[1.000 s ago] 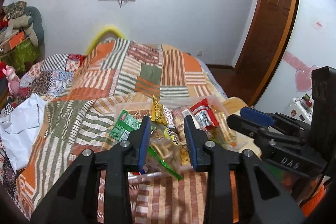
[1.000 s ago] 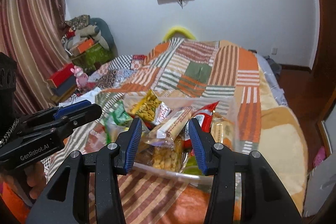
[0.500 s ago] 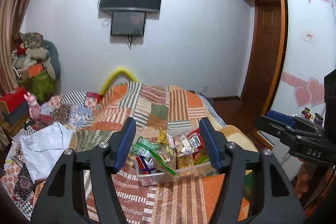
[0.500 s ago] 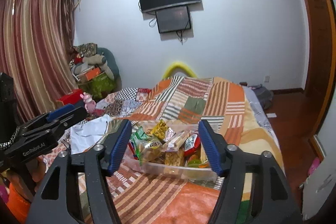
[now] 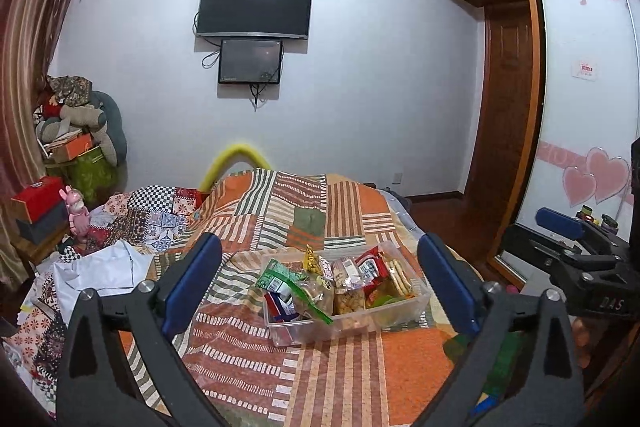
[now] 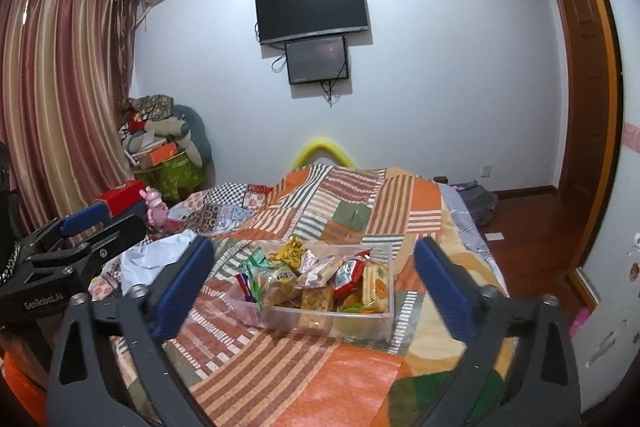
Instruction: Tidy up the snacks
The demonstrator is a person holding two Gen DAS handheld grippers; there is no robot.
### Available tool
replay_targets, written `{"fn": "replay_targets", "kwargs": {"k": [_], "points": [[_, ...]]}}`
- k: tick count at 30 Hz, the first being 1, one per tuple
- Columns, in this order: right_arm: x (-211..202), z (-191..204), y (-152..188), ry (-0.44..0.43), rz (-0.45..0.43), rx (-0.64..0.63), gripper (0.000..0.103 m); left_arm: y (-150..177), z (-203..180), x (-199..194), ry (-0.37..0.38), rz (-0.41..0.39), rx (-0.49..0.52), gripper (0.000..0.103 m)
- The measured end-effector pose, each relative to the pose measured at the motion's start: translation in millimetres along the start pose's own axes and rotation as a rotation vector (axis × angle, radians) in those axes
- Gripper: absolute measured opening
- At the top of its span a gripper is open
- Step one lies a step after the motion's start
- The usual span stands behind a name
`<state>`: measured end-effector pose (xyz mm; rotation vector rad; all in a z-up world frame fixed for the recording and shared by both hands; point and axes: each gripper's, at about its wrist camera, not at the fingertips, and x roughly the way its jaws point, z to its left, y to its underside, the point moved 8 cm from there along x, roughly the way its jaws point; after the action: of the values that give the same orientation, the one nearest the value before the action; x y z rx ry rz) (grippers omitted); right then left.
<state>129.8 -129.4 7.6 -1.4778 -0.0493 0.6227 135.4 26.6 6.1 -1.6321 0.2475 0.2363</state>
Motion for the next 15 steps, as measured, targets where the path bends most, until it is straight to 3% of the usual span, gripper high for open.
{"fn": "replay_targets", "kwargs": {"k": [15], "points": [[-5.8, 1.3, 2.8, -0.001, -0.011, -0.006, 0.103, 1.1, -3.8, -4.4, 0.004, -0.008, 0.002, 0.102]]}}
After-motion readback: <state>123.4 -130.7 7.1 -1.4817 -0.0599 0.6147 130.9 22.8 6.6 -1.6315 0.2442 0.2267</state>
